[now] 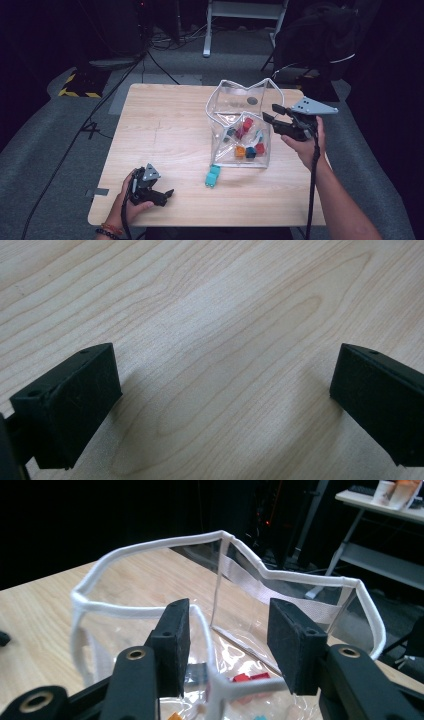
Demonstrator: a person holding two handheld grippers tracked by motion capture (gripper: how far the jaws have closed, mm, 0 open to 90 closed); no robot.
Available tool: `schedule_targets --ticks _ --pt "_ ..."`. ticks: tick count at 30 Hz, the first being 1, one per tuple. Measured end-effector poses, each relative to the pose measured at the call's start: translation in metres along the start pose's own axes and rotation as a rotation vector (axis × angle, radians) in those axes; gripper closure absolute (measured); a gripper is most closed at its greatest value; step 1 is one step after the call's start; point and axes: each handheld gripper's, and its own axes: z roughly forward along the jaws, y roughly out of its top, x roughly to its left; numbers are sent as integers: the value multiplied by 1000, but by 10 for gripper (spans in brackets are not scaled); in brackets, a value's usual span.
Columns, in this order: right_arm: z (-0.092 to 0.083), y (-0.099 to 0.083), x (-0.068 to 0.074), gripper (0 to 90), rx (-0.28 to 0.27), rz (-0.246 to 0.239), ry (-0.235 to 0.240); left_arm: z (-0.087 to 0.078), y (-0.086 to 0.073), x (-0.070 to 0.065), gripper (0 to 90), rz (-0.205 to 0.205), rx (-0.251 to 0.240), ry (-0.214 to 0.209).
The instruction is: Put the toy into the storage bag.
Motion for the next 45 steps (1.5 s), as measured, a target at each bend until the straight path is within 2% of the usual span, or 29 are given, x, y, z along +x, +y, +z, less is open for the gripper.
schedule_targets --ticks 10,18,21,26,28,33,40,45 --pt "-21 -14 26 516 1 -33 77 0 0 0 1 -3 -1 -2" --pt "-22 -37 49 496 7 -40 159 0 0 0 1 0 0 -1" --pt "-17 -50 61 490 30 -75 185 0 0 0 1 -1 0 -1" --pt "-4 -73 82 479 66 -88 265 0 0 0 1 0 0 0" --pt "2 -82 90 473 81 -90 312 0 0 0 1 -3 -1 -1" --pt "19 -101 112 466 130 -127 366 0 0 0 1 -3 0 -2" --pt "41 -115 137 460 176 -158 423 0 0 0 1 -3 -1 -2" --pt "59 -122 148 455 205 -183 425 0 0 0 1 -4 -1 -2"
